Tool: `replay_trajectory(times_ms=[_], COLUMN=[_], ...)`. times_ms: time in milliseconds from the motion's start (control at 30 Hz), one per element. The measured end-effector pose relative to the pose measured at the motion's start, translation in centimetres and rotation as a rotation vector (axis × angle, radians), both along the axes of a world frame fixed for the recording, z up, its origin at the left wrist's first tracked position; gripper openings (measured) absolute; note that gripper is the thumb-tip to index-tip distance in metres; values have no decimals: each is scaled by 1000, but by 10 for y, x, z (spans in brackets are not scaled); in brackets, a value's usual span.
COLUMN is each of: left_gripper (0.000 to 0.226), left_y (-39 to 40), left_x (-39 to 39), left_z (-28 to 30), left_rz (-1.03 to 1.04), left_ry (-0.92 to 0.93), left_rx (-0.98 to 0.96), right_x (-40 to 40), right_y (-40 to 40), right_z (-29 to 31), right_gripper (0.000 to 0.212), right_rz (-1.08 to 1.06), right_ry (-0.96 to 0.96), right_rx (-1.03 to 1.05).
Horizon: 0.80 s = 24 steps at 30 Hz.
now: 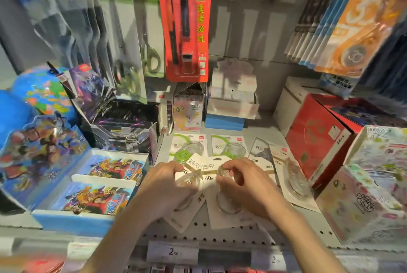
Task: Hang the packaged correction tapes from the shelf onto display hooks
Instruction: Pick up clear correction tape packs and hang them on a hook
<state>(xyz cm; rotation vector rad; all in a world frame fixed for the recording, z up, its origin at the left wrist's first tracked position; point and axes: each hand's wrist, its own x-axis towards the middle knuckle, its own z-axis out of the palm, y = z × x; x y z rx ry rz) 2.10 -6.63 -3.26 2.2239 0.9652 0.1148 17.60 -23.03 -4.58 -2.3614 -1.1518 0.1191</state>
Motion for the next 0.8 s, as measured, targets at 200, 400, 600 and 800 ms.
replay_trajectory(times_ms=[200,400,600,800], left_gripper=[81,58,54,49], left_y=[7,14,18,11], left_x=[5,-2,-6,7], left_z=[12,21,30,42], left_rz=[-11,-3,-49,-126], left_ry=[47,-130,-500,-636], left_rx=[30,-93,-302,-470], right_x=[3,0,0,1], right_y=[-5,-7,4,28], right_z=[2,3,14,50], right_gripper=[27,30,25,7], right_rz=[-55,-89,-124,-54], right_ry=[31,68,346,734], right_rx=[29,62,319,661])
